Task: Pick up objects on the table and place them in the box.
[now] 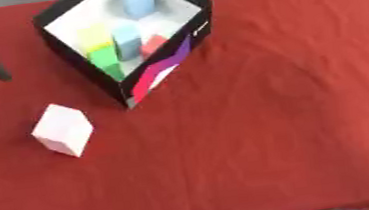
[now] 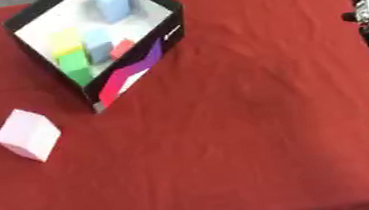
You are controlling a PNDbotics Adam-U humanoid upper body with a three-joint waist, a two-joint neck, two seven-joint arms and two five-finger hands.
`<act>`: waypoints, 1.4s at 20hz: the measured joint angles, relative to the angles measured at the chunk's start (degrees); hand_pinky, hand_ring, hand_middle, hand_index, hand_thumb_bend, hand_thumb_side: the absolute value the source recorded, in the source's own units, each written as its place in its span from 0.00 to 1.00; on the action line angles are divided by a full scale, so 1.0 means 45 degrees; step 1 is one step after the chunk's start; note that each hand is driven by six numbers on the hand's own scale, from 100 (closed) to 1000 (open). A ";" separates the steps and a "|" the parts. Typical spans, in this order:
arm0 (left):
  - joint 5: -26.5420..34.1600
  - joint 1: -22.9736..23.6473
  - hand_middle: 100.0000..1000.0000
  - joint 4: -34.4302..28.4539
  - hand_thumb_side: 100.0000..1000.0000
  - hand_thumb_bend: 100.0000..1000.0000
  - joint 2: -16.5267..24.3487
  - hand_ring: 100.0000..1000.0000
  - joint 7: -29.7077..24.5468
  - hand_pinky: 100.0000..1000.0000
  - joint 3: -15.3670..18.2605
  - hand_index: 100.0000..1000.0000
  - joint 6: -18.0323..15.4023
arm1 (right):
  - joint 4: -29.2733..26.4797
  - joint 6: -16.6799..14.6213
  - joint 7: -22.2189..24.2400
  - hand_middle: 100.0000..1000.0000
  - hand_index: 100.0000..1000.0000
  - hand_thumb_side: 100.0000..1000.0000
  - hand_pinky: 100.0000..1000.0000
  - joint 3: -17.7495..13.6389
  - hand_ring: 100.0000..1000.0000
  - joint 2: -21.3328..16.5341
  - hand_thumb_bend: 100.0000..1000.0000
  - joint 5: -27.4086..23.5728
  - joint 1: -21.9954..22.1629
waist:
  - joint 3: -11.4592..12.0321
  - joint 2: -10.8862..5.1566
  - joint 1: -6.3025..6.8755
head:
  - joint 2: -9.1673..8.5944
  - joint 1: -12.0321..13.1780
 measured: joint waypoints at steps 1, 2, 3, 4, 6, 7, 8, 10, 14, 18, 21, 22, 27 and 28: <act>-0.0079 -0.0110 0.78 -0.0116 0.57 0.36 0.0000 0.83 0.0274 0.80 -0.0140 0.89 0.0084 | 0.0002 0.0016 0.0016 0.74 0.80 0.52 1.00 0.0018 0.70 0.0002 0.00 0.0005 -0.0002 | -0.0012 0.0000 -0.0001 | 0.0000 0.0009; -0.0177 -0.0239 0.78 -0.0217 0.55 0.36 -0.0001 0.83 0.0580 0.81 -0.0292 0.89 0.0195 | 0.0004 0.0034 0.0032 0.74 0.80 0.52 1.00 0.0025 0.70 0.0004 0.00 0.0010 -0.0003 | -0.0028 0.0000 -0.0001 | 0.0001 0.0027; -0.0278 -0.0361 0.78 -0.0305 0.54 0.35 -0.0007 0.83 0.0879 0.81 -0.0462 0.89 0.0312 | 0.0006 0.0042 0.0039 0.74 0.80 0.52 1.00 0.0045 0.70 0.0006 0.00 0.0013 -0.0005 | -0.0048 0.0000 0.0000 | 0.0002 0.0053; -0.0370 -0.0485 0.78 -0.0367 0.53 0.35 -0.0026 0.83 0.1147 0.81 -0.0640 0.89 0.0420 | 0.0008 0.0048 0.0043 0.74 0.80 0.52 1.00 0.0076 0.70 0.0009 0.00 0.0015 -0.0005 | -0.0059 0.0000 0.0002 | 0.0005 0.0084; -0.0516 -0.0756 0.79 -0.0392 0.53 0.35 -0.0123 0.84 0.1512 0.81 -0.0985 0.89 0.0572 | 0.0015 0.0070 0.0066 0.74 0.80 0.52 1.00 0.0094 0.70 0.0015 0.00 0.0030 -0.0009 | -0.0061 0.0000 0.0009 | 0.0005 0.0118; -0.0583 -0.0908 0.80 -0.0391 0.53 0.35 -0.0199 0.84 0.1605 0.82 -0.1152 0.89 0.0616 | 0.0024 0.0081 0.0076 0.74 0.80 0.52 1.00 0.0098 0.70 0.0016 0.00 0.0046 -0.0009 | -0.0066 0.0000 0.0014 | 0.0005 0.0129; -0.0637 -0.1079 0.80 -0.0372 0.52 0.34 -0.0291 0.84 0.1638 0.82 -0.1316 0.89 0.0642 | 0.0041 0.0090 0.0085 0.74 0.80 0.52 1.00 0.0103 0.70 0.0018 0.00 0.0058 -0.0009 | -0.0071 0.0000 0.0025 | 0.0005 0.0147; -0.0735 -0.1362 0.80 -0.0289 0.45 0.32 -0.0489 0.85 0.1583 0.82 -0.1611 0.89 0.0665 | 0.0074 0.0096 0.0092 0.74 0.80 0.52 1.00 0.0128 0.70 0.0030 0.00 0.0089 -0.0010 | -0.0079 0.0000 0.0072 | 0.0005 0.0172; -0.0964 -0.1977 0.81 0.0221 0.31 0.33 -0.0973 0.88 0.1036 0.84 -0.2122 0.88 0.0655 | 0.0094 0.0102 0.0100 0.74 0.80 0.52 1.00 0.0171 0.70 0.0110 0.00 0.0101 -0.0013 | -0.0127 0.0000 0.0105 | 0.0008 0.0219; -0.1399 -0.2344 0.82 0.1123 0.27 0.36 -0.1431 0.90 0.0096 0.86 -0.2458 0.88 0.0330 | 0.0124 0.0110 0.0114 0.74 0.80 0.52 1.00 0.0172 0.70 0.0114 0.00 0.0102 -0.0014 | -0.0144 0.0000 0.0141 | 0.0008 0.0220; -0.1777 -0.2439 0.82 0.1796 0.30 0.38 -0.1635 0.90 -0.0573 0.86 -0.2511 0.88 -0.0001 | 0.0167 0.0112 0.0116 0.74 0.80 0.52 1.00 0.0172 0.70 0.0125 0.00 0.0105 -0.0012 | -0.0146 0.0000 0.0160 | 0.0008 0.0218; -0.1898 -0.2452 0.82 0.1989 0.31 0.39 -0.1693 0.90 -0.0655 0.86 -0.2511 0.88 0.0005 | 0.0170 0.0112 0.0116 0.74 0.80 0.52 1.00 0.0172 0.70 0.0130 0.00 0.0105 -0.0012 | -0.0146 0.0000 0.0160 | 0.0009 0.0218; -0.2078 -0.2530 0.83 0.2485 0.49 0.40 -0.1846 0.92 -0.0774 0.88 -0.2422 0.90 0.0124 | 0.0250 0.0112 0.0115 0.74 0.79 0.52 1.00 0.0173 0.70 0.0217 0.00 0.0107 -0.0010 | -0.0146 0.0001 0.0162 | 0.0047 0.0205; -0.2051 -0.2547 0.83 0.2498 0.49 0.42 -0.1880 0.92 -0.0783 0.88 -0.2366 0.90 0.0133 | 0.0260 0.0112 0.0115 0.74 0.79 0.53 1.00 0.0173 0.69 0.0222 0.00 0.0107 -0.0009 | -0.0143 0.0001 0.0162 | 0.0056 0.0203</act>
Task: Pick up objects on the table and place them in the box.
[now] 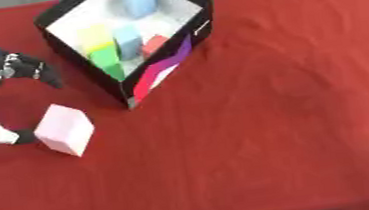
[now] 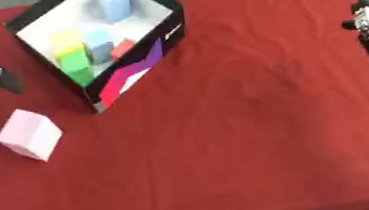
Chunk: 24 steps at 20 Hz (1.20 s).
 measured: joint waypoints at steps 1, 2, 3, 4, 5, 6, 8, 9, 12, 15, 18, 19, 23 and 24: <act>0.0022 -0.0033 0.83 0.0007 0.48 0.45 -0.0042 0.92 -0.0002 0.88 0.0067 0.89 0.0002 | 0.0024 0.0000 0.0000 0.74 0.79 0.53 1.00 0.0000 0.70 0.0000 0.00 0.0000 0.0002 | 0.0002 0.0000 0.0002 | 0.0012 -0.0001; 0.0043 -0.0087 0.83 0.0007 0.49 0.47 -0.0050 0.92 -0.0002 0.88 0.0126 0.90 0.0002 | 0.0044 0.0000 0.0000 0.74 0.79 0.53 1.00 0.0000 0.70 0.0002 0.00 0.0001 0.0003 | 0.0002 0.0000 0.0003 | 0.0018 -0.0001; 0.0045 -0.0119 0.83 0.0011 0.49 0.48 -0.0050 0.91 0.0001 0.88 0.0180 0.90 -0.0001 | 0.0059 0.0001 0.0001 0.74 0.79 0.53 1.00 0.0000 0.70 0.0003 0.00 0.0001 0.0004 | 0.0002 0.0000 0.0008 | 0.0035 -0.0001; 0.0023 -0.0141 0.83 0.0038 0.48 0.49 -0.0052 0.91 0.0003 0.87 0.0186 0.90 -0.0003 | 0.0061 0.0002 0.0002 0.74 0.79 0.53 1.00 0.0001 0.70 0.0004 0.00 0.0002 0.0004 | 0.0002 0.0000 0.0015 | 0.0046 0.0000; -0.0038 -0.0167 0.82 0.0067 0.49 0.50 -0.0055 0.91 0.0008 0.87 0.0185 0.91 -0.0008 | 0.0064 0.0002 0.0002 0.74 0.79 0.53 1.00 0.0001 0.70 0.0005 0.00 0.0003 0.0004 | 0.0001 0.0002 0.0020 | 0.0049 0.0000; -0.0131 -0.0209 0.83 0.0123 0.49 0.50 -0.0068 0.91 0.0022 0.87 0.0177 0.91 -0.0022 | 0.0065 0.0002 0.0002 0.74 0.79 0.53 1.00 0.0001 0.70 0.0005 0.00 0.0004 0.0004 | -0.0002 0.0002 0.0024 | 0.0051 0.0000; -0.0364 -0.0230 0.82 0.0216 0.48 0.49 -0.0161 0.90 0.0066 0.86 0.0126 0.91 -0.0066 | 0.0066 0.0002 0.0002 0.74 0.79 0.53 1.00 0.0001 0.70 0.0007 0.00 0.0004 0.0004 | -0.0008 0.0006 0.0029 | 0.0052 0.0000; -0.0482 -0.0244 0.82 0.0240 0.46 0.49 -0.0185 0.90 0.0099 0.85 0.0069 0.91 -0.0099 | 0.0066 0.0002 0.0003 0.74 0.79 0.53 1.00 0.0002 0.70 0.0007 0.00 0.0005 0.0004 | -0.0010 0.0017 0.0029 | 0.0052 0.0000; -0.0730 -0.0333 0.82 0.0288 0.45 0.48 -0.0282 0.90 0.0217 0.85 -0.0072 0.92 -0.0217 | 0.0073 0.0004 0.0005 0.74 0.79 0.53 1.00 0.0004 0.70 0.0014 0.00 0.0005 0.0004 | -0.0010 0.0025 0.0031 | 0.0052 0.0001; -0.0796 -0.0336 0.83 0.0288 0.45 0.47 -0.0337 0.90 0.0288 0.85 -0.0149 0.92 -0.0288 | 0.0134 0.0009 0.0013 0.74 0.79 0.53 1.00 0.0025 0.70 0.0041 0.00 0.0005 0.0003 | -0.0010 0.0026 0.0043 | 0.0050 0.0001; -0.0812 -0.0338 0.83 0.0359 0.48 0.45 -0.0392 0.91 0.0293 0.86 -0.0207 0.92 -0.0293 | 0.0146 0.0024 0.0035 0.74 0.79 0.53 1.00 0.0072 0.70 0.0115 0.00 0.0005 0.0002 | -0.0009 0.0028 0.0066 | 0.0049 0.0000; -0.0828 -0.0344 0.83 0.0432 0.49 0.45 -0.0419 0.92 0.0264 0.86 -0.0230 0.92 -0.0264 | 0.0149 0.0024 0.0041 0.74 0.79 0.53 1.00 0.0074 0.70 0.0123 0.00 0.0005 0.0001 | -0.0011 0.0028 0.0067 | 0.0049 0.0000; -0.0862 -0.0546 0.84 0.0879 0.51 0.43 -0.0734 0.93 0.0106 0.87 -0.0311 0.92 -0.0106 | 0.0174 0.0010 0.0068 0.74 0.80 0.53 1.00 0.0076 0.70 0.0129 0.00 0.0005 -0.0001 | -0.0026 0.0028 0.0049 | 0.0049 0.0000; -0.0868 -0.0613 0.84 0.1002 0.51 0.43 -0.0811 0.93 0.0074 0.87 -0.0317 0.92 -0.0074 | 0.0182 0.0010 0.0072 0.74 0.80 0.53 1.00 0.0076 0.70 0.0131 0.00 0.0005 -0.0001 | -0.0028 0.0030 0.0044 | 0.0049 0.0000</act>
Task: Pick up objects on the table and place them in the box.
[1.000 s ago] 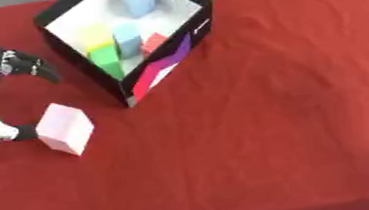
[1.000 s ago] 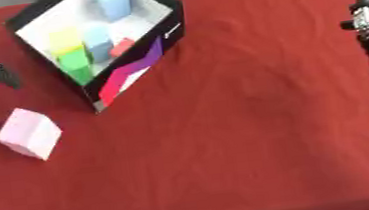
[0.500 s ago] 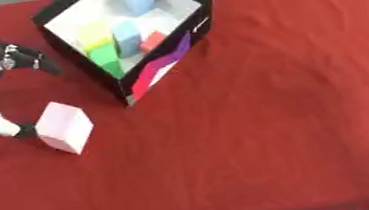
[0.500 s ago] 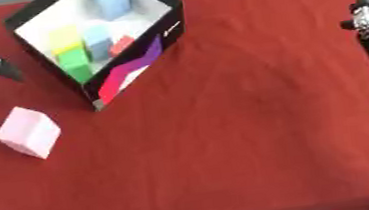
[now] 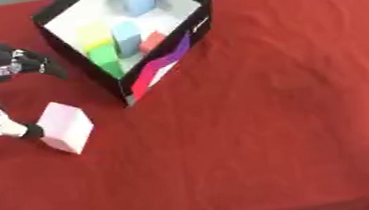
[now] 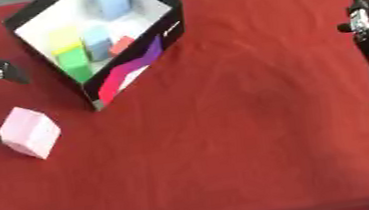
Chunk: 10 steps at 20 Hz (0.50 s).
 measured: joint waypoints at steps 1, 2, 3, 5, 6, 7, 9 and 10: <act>-0.0012 -0.0063 0.84 0.0112 0.52 0.42 -0.0061 0.93 -0.0026 0.88 -0.0009 0.92 0.0026 | 0.0010 0.0003 0.0005 0.74 0.80 0.53 1.00 0.0001 0.70 0.0004 0.00 0.0000 0.0000 | 0.0000 0.0001 -0.0005 | 0.0000 0.0000; -0.0023 -0.0115 0.85 0.0218 0.52 0.43 -0.0127 0.93 -0.0052 0.89 -0.0015 0.92 0.0052 | 0.0028 0.0010 0.0013 0.74 0.80 0.53 1.00 0.0001 0.70 0.0012 0.00 0.0000 0.0000 | -0.0001 0.0003 -0.0006 | 0.0000 0.0000; -0.0024 -0.0164 0.85 0.0304 0.50 0.44 -0.0175 0.94 -0.0070 0.89 -0.0021 0.92 0.0070 | 0.0032 0.0014 0.0017 0.74 0.80 0.53 1.00 0.0002 0.70 0.0032 0.00 0.0000 -0.0001 | -0.0001 0.0005 -0.0006 | 0.0000 0.0000; -0.0029 -0.0234 0.85 0.0435 0.45 0.46 -0.0259 0.95 -0.0083 0.90 -0.0019 0.92 0.0083 | 0.0039 0.0018 0.0021 0.74 0.79 0.53 1.00 0.0002 0.70 0.0086 0.00 0.0000 -0.0001 | -0.0001 0.0008 -0.0003 | 0.0000 0.0000; -0.0047 -0.0284 0.86 0.0487 0.45 0.47 -0.0287 0.95 -0.0075 0.90 -0.0015 0.93 0.0075 | 0.0044 0.0020 0.0023 0.74 0.79 0.53 1.00 0.0003 0.70 0.0093 0.00 0.0000 -0.0001 | 0.0000 0.0010 -0.0002 | 0.0000 0.0000; -0.0097 -0.0316 0.86 0.0551 0.46 0.49 -0.0338 0.95 -0.0055 0.90 -0.0014 0.94 0.0055 | 0.0049 0.0024 0.0027 0.74 0.79 0.53 1.00 0.0004 0.70 0.0093 0.00 0.0000 -0.0002 | 0.0000 0.0010 0.0004 | 0.0000 0.0000; -0.0259 -0.0403 0.86 0.0702 0.48 0.49 -0.0425 0.95 -0.0002 0.90 -0.0014 0.94 0.0002 | 0.0080 0.0039 0.0043 0.74 0.79 0.53 1.00 0.0012 0.70 0.0095 0.00 0.0000 -0.0005 | -0.0001 0.0011 0.0019 | 0.0000 0.0000; -0.0366 -0.0441 0.86 0.0791 0.49 0.49 -0.0488 0.95 0.0020 0.90 -0.0018 0.94 -0.0020 | 0.0102 0.0045 0.0049 0.74 0.79 0.53 1.00 0.0022 0.70 0.0096 0.00 0.0000 -0.0007 | -0.0003 0.0011 0.0022 | 0.0000 0.0000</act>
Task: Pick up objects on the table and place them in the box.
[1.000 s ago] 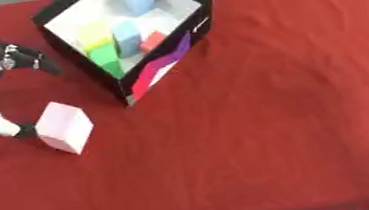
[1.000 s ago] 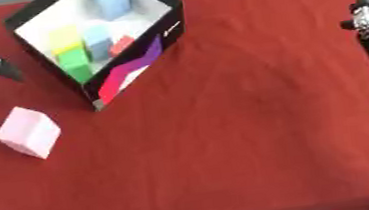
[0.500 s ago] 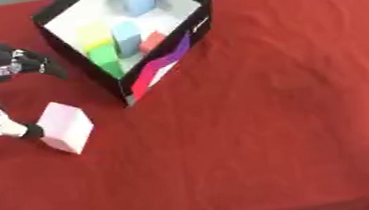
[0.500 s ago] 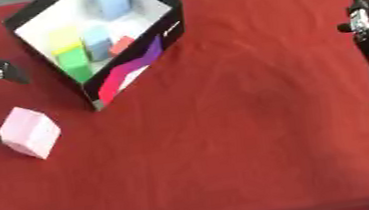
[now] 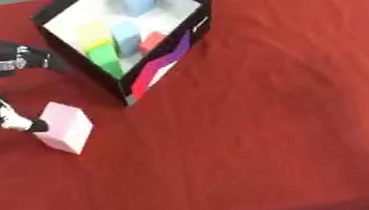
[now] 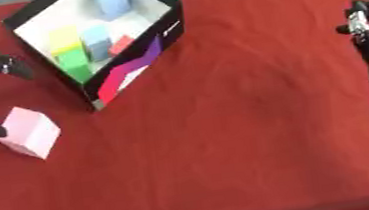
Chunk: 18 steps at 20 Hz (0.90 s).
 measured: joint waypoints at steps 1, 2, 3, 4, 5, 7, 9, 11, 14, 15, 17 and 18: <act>-0.0121 -0.0053 0.86 0.0113 0.49 0.49 -0.0071 0.95 0.0026 0.90 -0.0002 0.94 -0.0026 | 0.0011 0.0003 0.0004 0.74 0.79 0.53 1.00 0.0017 0.70 0.0001 0.00 0.0000 0.0000 | -0.0005 0.0002 0.0000 | 0.0000 0.0000; -0.0233 -0.0097 0.86 0.0228 0.52 0.48 -0.0142 0.95 0.0048 0.90 -0.0007 0.94 -0.0048 | 0.0011 0.0003 0.0005 0.74 0.79 0.53 1.00 0.0027 0.70 0.0002 0.00 0.0000 -0.0001 | -0.0011 0.0002 -0.0001 | 0.0000 0.0001; -0.0337 -0.0148 0.86 0.0353 0.53 0.48 -0.0221 0.95 0.0060 0.90 -0.0020 0.94 -0.0060 | 0.0012 0.0004 0.0005 0.74 0.79 0.53 1.00 0.0045 0.70 0.0002 0.00 0.0001 -0.0001 | -0.0017 0.0004 -0.0001 | 0.0000 0.0004; -0.0426 -0.0204 0.86 0.0472 0.53 0.49 -0.0299 0.95 0.0075 0.90 -0.0040 0.94 -0.0075 | 0.0014 0.0004 0.0006 0.74 0.79 0.53 1.00 0.0049 0.70 0.0006 0.00 0.0001 -0.0001 | -0.0027 0.0009 -0.0001 | -0.0001 0.0009; -0.0510 -0.0270 0.86 0.0591 0.53 0.49 -0.0375 0.95 0.0090 0.90 -0.0047 0.94 -0.0090 | 0.0014 0.0005 0.0007 0.74 0.79 0.53 1.00 0.0049 0.70 0.0010 0.00 0.0002 -0.0001 | -0.0035 0.0016 -0.0001 | -0.0001 0.0014; -0.0697 -0.0423 0.86 0.0793 0.52 0.53 -0.0521 0.95 0.0117 0.90 -0.0049 0.94 -0.0117 | 0.0020 0.0008 0.0010 0.74 0.79 0.53 1.00 0.0052 0.70 0.0035 0.00 0.0003 -0.0003 | -0.0036 0.0034 0.0002 | -0.0001 0.0017; -0.0957 -0.0578 0.86 0.0964 0.52 0.54 -0.0661 0.95 0.0183 0.90 -0.0049 0.94 -0.0183 | 0.0035 0.0013 0.0031 0.74 0.79 0.53 1.00 0.0054 0.70 0.0063 0.00 0.0003 -0.0009 | -0.0036 0.0036 0.0008 | -0.0001 0.0018; -0.1199 -0.0686 0.86 0.1139 0.54 0.54 -0.0811 0.96 0.0262 0.90 -0.0058 0.94 -0.0262 | 0.0063 0.0018 0.0052 0.74 0.79 0.53 1.00 0.0057 0.70 0.0107 0.00 0.0003 -0.0047 | -0.0045 0.0036 0.0010 | -0.0001 0.0019; -0.1488 -0.0888 0.86 0.1482 0.56 0.53 -0.1116 0.96 0.0321 0.91 -0.0135 0.94 -0.0321 | 0.0092 0.0031 0.0077 0.74 0.79 0.53 1.00 0.0060 0.70 0.0113 0.00 0.0003 -0.0109 | -0.0061 0.0036 0.0012 | -0.0001 0.0030; -0.1571 -0.0953 0.86 0.1604 0.57 0.52 -0.1224 0.96 0.0325 0.91 -0.0169 0.95 -0.0325 | 0.0094 0.0032 0.0081 0.74 0.80 0.53 1.00 0.0062 0.70 0.0116 0.00 0.0003 -0.0109 | -0.0066 0.0036 0.0012 | -0.0002 0.0039; -0.1670 -0.1050 0.86 0.1820 0.59 0.51 -0.1414 0.96 0.0326 0.91 -0.0233 0.95 -0.0326 | 0.0097 0.0033 0.0086 0.74 0.80 0.53 1.00 0.0065 0.70 0.0121 0.00 0.0003 -0.0111 | -0.0083 0.0040 0.0012 | -0.0002 0.0048; -0.1689 -0.1079 0.86 0.1900 0.60 0.52 -0.1479 0.96 0.0326 0.91 -0.0264 0.95 -0.0326 | 0.0100 0.0033 0.0087 0.74 0.80 0.53 1.00 0.0067 0.70 0.0124 0.00 0.0003 -0.0112 | -0.0087 0.0043 0.0012 | -0.0002 0.0049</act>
